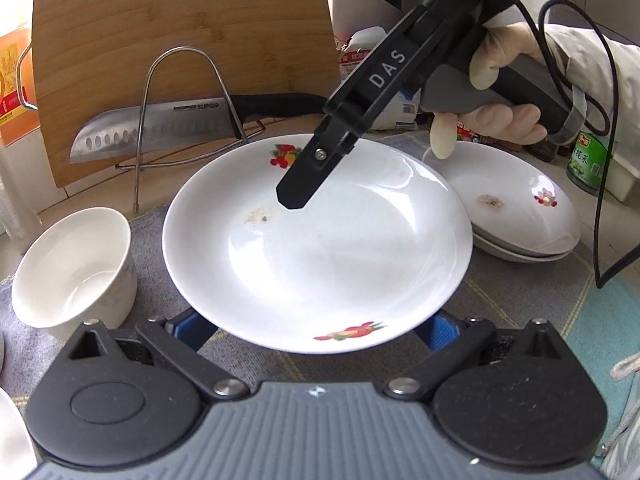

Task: Organize plates and bowls
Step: 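Lift the white flower plate with both tools and carry it toward the stack, then lower the white flower plate onto the plate stack with both tools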

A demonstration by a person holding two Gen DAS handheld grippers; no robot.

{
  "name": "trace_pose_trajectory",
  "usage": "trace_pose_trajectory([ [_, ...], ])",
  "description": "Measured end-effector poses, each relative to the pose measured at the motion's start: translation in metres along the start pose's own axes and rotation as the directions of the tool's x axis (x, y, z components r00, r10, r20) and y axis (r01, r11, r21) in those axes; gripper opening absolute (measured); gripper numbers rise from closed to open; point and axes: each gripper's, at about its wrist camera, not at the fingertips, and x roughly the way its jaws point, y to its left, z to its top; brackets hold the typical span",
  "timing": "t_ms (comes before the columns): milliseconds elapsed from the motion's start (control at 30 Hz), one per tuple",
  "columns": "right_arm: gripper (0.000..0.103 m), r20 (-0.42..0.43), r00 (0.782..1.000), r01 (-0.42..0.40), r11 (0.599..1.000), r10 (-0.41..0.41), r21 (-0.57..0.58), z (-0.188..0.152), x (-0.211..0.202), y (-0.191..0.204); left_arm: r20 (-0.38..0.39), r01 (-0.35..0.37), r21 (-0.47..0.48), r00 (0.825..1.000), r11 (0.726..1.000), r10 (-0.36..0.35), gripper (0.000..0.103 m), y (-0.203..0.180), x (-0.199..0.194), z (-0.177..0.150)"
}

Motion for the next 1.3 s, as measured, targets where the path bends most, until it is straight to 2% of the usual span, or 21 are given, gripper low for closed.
trace_pose_trajectory([
  [300, 0.096, 0.019, 1.000, 0.005, 1.000, -0.006, 0.027, -0.025, -0.016, 0.025, -0.020, 0.024, 0.018, 1.000, 1.000, -0.023, 0.101, -0.016, -0.021, -0.007],
  [567, 0.096, 0.043, 0.999, 0.020, 0.996, -0.024, 0.088, -0.059, -0.034, 0.041, -0.047, 0.068, 0.069, 0.997, 0.995, -0.065, 0.101, -0.035, -0.039, -0.014],
  [800, 0.096, 0.078, 0.995, 0.049, 0.986, -0.062, 0.159, -0.088, -0.054, 0.041, -0.063, 0.119, 0.134, 0.992, 0.984, -0.111, 0.101, -0.053, -0.042, -0.008],
  [1033, 0.096, 0.116, 0.985, 0.101, 0.968, -0.130, 0.231, -0.113, -0.079, 0.032, -0.065, 0.186, 0.208, 0.982, 0.960, -0.176, 0.101, -0.070, -0.033, 0.006],
  [1300, 0.096, 0.131, 0.964, 0.178, 0.928, -0.232, 0.328, -0.144, -0.108, 0.013, -0.075, 0.288, 0.287, 0.958, 0.914, -0.278, 0.101, -0.092, -0.010, 0.024],
])
